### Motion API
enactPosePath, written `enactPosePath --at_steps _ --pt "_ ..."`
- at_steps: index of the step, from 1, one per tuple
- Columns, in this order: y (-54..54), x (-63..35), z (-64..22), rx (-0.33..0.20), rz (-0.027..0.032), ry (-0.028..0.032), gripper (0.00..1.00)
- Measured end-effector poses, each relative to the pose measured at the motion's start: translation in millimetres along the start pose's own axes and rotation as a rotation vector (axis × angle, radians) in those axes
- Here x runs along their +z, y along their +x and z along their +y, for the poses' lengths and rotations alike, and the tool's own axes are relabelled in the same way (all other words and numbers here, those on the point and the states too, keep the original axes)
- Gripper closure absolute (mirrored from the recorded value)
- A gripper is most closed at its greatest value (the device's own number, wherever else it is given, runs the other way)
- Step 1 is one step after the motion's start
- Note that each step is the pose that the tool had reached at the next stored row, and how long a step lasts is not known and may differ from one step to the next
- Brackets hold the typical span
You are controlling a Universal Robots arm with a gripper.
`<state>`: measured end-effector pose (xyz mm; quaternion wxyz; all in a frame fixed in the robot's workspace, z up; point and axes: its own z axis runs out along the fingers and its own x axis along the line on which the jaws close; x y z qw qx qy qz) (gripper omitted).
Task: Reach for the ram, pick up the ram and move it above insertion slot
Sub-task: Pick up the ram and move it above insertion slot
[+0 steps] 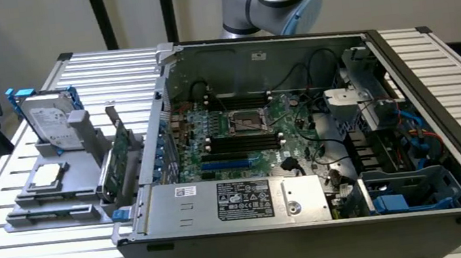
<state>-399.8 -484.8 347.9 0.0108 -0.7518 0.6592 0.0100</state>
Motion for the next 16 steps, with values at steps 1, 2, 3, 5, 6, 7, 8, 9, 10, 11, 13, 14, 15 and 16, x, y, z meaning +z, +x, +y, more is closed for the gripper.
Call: enactPosePath --at_steps 1,2,3,5,6,7,8,9,10,11,13,14,15,16 --pt "0.0 0.0 0.0 0.0 0.0 0.0 0.89" --pt "0.0 0.0 0.0 0.0 0.0 0.0 0.88" --pt "0.0 0.0 0.0 0.0 0.0 0.0 0.82" --pt "0.1 0.1 0.0 0.0 -0.0002 0.0002 0.76" --pt "0.2 0.3 0.0 0.0 -0.0001 0.0001 0.7" --pt "0.4 0.6 0.1 0.0 -0.0001 0.0001 0.7" --pt "0.7 1.2 0.1 0.0 -0.0001 0.0001 0.64" --pt "1.1 2.2 0.1 0.001 0.0 0.0001 0.64" --pt "1.7 3.6 0.2 0.003 0.0 0.0 0.58" --pt "2.4 5.5 0.3 0.007 0.0 0.0003 0.58" --pt "4.2 9.1 0.6 0.018 0.0 0.0007 0.58" --pt "5.1 10.8 0.7 0.025 0.0001 0.0009 0.58" --pt "6.1 12.8 0.8 0.032 0.0 0.0014 0.58" --pt "7.0 14.6 0.9 0.038 0.0 0.0017 0.58"
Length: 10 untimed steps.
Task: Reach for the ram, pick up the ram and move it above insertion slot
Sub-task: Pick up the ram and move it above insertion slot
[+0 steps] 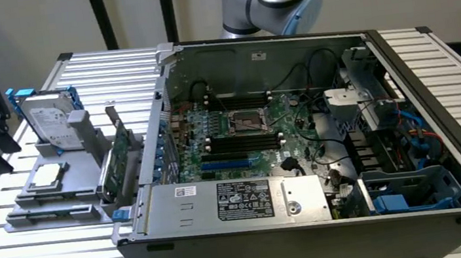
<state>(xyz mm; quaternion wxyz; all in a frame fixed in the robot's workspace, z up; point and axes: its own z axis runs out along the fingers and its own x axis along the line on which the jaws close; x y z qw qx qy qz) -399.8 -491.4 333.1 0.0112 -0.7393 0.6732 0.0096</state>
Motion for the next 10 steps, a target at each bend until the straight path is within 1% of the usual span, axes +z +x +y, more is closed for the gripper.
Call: enactPosePath --at_steps 7,10 --pt "5.2 12.5 0.6 0.016 0.0002 0.0003 0.58" --pt "5.8 17.9 0.8 0.018 0.0002 0.0004 0.58"
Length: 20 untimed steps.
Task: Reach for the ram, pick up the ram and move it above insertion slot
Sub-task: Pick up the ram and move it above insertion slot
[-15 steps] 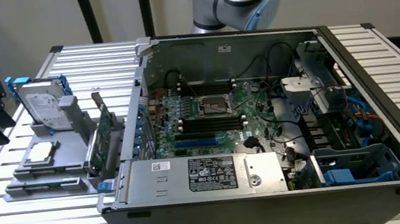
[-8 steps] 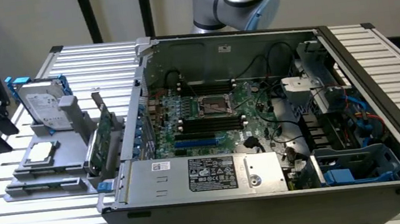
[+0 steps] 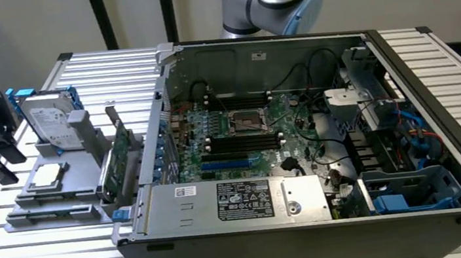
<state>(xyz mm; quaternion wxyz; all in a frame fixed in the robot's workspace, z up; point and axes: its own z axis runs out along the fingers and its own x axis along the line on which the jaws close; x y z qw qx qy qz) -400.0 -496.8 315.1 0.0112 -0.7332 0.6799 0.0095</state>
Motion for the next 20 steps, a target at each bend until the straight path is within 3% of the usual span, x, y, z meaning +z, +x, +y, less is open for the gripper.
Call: enactPosePath --at_steps 20 --pt "1.1 36.3 0.3 0.003 -0.0001 0.0001 0.58"
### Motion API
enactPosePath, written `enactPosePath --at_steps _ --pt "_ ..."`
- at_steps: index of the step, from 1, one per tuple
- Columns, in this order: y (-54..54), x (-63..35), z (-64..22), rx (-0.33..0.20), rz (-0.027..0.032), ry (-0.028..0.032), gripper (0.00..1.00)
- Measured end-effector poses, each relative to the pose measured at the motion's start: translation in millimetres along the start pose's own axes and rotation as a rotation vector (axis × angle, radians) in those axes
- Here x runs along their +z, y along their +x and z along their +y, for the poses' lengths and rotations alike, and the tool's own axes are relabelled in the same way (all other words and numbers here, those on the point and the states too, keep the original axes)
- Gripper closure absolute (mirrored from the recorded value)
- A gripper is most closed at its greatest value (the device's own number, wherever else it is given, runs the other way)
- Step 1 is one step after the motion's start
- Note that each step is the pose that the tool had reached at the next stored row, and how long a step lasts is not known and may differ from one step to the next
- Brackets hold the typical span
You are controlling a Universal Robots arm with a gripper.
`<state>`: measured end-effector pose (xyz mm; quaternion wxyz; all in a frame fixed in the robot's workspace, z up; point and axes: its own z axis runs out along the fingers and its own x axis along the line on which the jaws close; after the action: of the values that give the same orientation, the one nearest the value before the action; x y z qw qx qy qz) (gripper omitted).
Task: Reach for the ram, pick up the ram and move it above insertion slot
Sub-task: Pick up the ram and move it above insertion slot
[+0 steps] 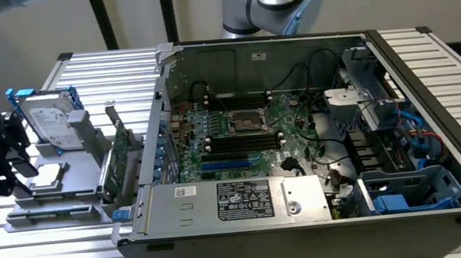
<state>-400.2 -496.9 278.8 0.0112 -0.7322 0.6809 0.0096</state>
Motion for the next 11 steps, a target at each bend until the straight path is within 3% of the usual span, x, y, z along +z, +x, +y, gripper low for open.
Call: enactPosePath --at_steps 11 --pt "0.6 20.1 0.1 0.005 0.0 0.0003 0.58"
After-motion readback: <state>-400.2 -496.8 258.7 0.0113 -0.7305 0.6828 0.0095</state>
